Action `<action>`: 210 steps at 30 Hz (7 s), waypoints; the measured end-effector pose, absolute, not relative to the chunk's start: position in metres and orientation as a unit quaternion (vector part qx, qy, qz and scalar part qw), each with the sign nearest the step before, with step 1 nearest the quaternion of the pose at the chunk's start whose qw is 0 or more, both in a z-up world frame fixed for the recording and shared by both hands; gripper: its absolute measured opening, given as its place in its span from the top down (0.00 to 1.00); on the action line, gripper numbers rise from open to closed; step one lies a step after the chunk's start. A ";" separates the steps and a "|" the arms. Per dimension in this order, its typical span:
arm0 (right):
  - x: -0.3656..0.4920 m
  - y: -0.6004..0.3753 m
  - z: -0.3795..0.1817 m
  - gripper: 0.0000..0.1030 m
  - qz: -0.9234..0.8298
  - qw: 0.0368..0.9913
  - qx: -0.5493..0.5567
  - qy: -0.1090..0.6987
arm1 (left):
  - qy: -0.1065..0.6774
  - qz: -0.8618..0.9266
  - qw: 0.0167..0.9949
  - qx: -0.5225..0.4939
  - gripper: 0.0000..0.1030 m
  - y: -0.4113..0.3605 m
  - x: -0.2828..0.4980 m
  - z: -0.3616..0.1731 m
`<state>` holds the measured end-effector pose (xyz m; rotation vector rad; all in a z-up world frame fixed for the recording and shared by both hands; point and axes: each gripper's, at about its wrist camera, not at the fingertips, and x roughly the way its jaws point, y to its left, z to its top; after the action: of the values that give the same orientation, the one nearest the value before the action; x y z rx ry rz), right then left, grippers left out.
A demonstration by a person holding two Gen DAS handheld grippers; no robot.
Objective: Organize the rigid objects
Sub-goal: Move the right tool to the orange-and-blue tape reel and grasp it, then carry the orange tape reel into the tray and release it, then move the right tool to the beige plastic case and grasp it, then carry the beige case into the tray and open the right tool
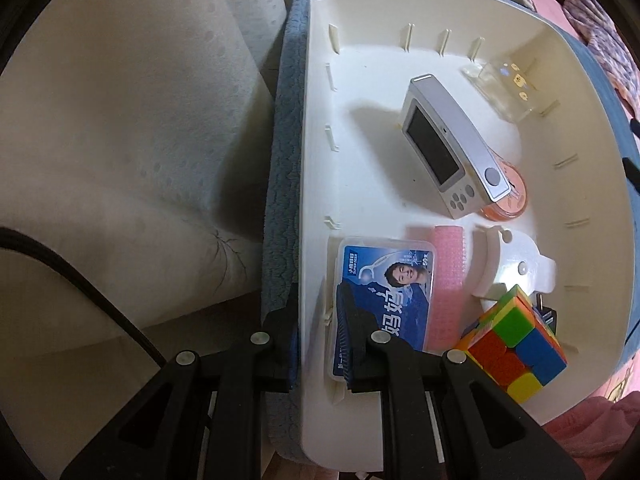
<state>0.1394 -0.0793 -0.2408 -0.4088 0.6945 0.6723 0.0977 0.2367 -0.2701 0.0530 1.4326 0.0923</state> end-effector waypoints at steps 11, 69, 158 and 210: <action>0.162 -0.071 -0.280 0.22 0.342 0.852 -0.210 0.337 | 0.652 0.062 0.756 0.009 0.85 0.240 0.089 -0.279; 0.113 -0.089 -0.294 0.21 0.140 0.823 -0.050 0.549 | 0.669 0.006 0.742 0.028 0.79 0.244 0.099 -0.271; 0.186 -0.125 -0.201 0.20 0.157 0.905 0.020 0.395 | 0.665 -0.012 0.746 0.019 0.82 0.252 0.109 -0.269; 0.227 -0.115 -0.308 0.38 0.146 0.866 -0.043 0.477 | 0.665 0.014 0.747 0.006 0.82 0.268 0.119 -0.268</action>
<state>0.2269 -0.1146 -0.3083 -0.0892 0.9982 0.3065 0.1193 0.2680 -0.2675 0.0138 1.4550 0.0299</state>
